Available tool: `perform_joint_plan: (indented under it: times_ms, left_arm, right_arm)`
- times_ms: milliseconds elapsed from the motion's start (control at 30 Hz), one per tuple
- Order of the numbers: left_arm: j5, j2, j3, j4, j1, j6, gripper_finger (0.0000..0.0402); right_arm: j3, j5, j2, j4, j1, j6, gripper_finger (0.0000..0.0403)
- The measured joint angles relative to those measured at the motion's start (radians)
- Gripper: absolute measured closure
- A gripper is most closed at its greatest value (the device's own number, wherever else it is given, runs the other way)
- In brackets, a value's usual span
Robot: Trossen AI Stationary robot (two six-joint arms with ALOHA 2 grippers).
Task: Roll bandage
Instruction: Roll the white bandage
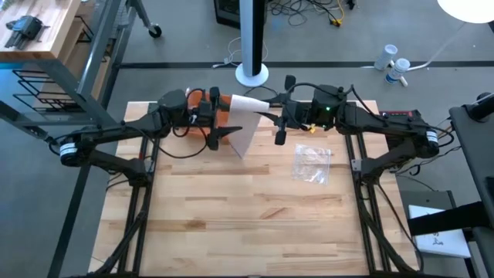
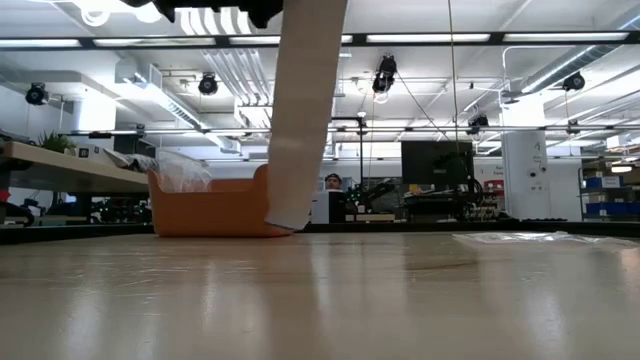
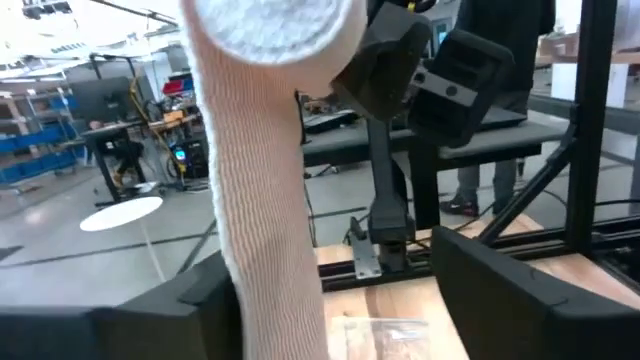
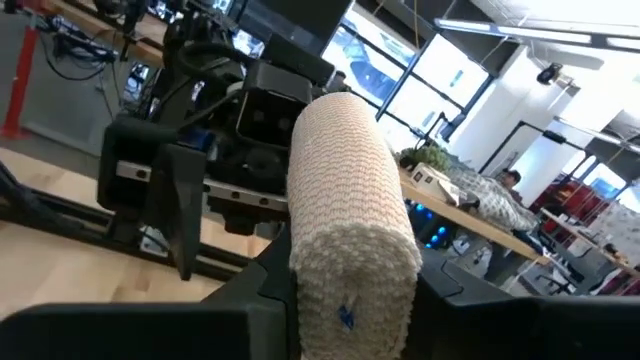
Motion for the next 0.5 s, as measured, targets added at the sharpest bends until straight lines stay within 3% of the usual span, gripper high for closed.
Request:
perform_joint_plan:
  times_ms: [267,500]
  left_arm:
    - [0.001,-0.050,0.013,-0.040,0.006,0.136,0.0101]
    - [0.087,-0.180,0.013,-0.066,0.006,0.141,0.0084]
  right_arm:
    - [0.000,-0.006,-0.048,-0.027,0.059,0.062,0.0314]
    - [0.000,-0.008,-0.082,-0.081,0.134,0.090,0.0314]
